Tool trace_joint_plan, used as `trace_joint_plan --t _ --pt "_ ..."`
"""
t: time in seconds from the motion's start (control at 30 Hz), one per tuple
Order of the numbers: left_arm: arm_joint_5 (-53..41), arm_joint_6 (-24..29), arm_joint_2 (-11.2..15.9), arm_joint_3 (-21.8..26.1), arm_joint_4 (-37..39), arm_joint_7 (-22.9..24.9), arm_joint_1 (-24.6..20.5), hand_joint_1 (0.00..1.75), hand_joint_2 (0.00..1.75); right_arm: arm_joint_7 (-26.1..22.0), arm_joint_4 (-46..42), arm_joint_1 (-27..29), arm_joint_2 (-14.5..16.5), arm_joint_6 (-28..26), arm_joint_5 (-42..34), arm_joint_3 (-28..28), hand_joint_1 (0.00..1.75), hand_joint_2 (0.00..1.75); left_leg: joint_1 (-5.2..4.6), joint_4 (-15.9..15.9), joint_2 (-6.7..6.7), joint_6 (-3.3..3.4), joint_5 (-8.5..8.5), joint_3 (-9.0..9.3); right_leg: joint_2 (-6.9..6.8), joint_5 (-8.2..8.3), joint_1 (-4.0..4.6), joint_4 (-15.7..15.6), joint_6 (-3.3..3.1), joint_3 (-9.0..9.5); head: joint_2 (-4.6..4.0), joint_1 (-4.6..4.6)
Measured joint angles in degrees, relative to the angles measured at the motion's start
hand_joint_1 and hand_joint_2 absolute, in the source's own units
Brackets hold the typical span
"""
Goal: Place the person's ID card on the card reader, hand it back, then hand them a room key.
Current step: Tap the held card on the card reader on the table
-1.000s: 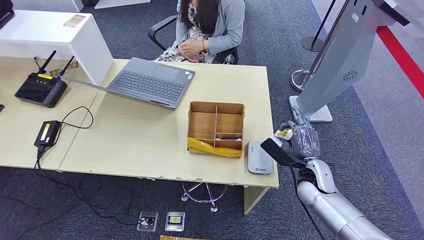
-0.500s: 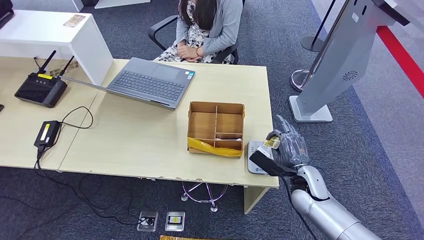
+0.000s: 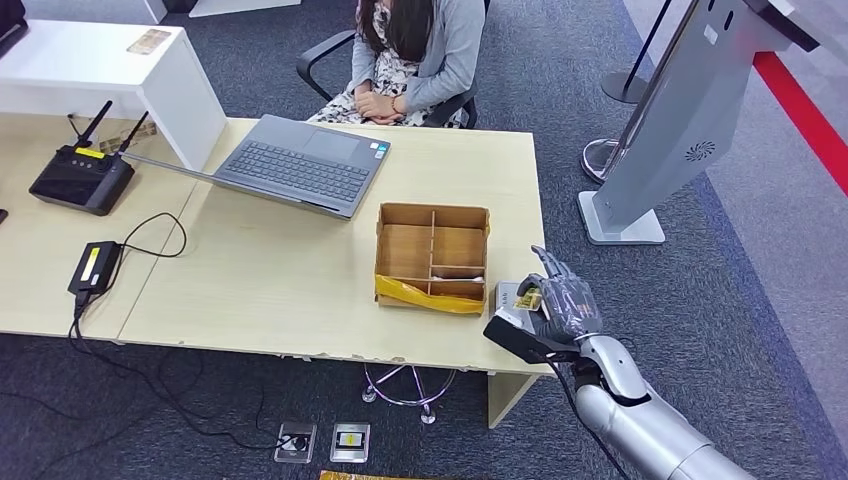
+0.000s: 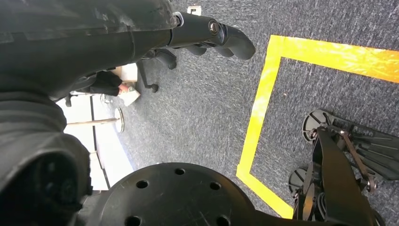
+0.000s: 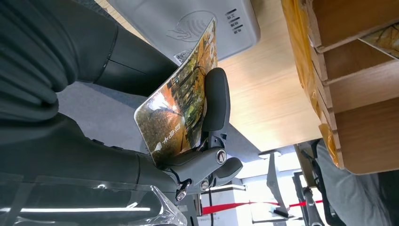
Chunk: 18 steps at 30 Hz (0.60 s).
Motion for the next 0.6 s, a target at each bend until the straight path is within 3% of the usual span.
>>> trace_joint_plan --t 0.27,0.6 --pt "0.1 0.3 -0.1 0.0 0.0 0.7 0.0 0.00 0.00 -0.9 2.5 -0.7 0.5 1.0 -0.7 0.0 1.75 1.75 0.00 0.0 0.00 0.00 0.00 0.00 0.00 0.00 0.00 0.0 0.00 0.00 -0.01 -0.01" --pt "0.3 -0.5 -0.1 0.0 0.0 -1.0 0.0 0.00 0.00 -4.4 7.6 -1.6 0.6 2.0 -8.0 -1.8 1.75 1.75 -0.01 0.0 0.00 0.00 0.00 0.01 -0.01 0.00 0.00 0.0 0.00 0.00 0.00 0.01"
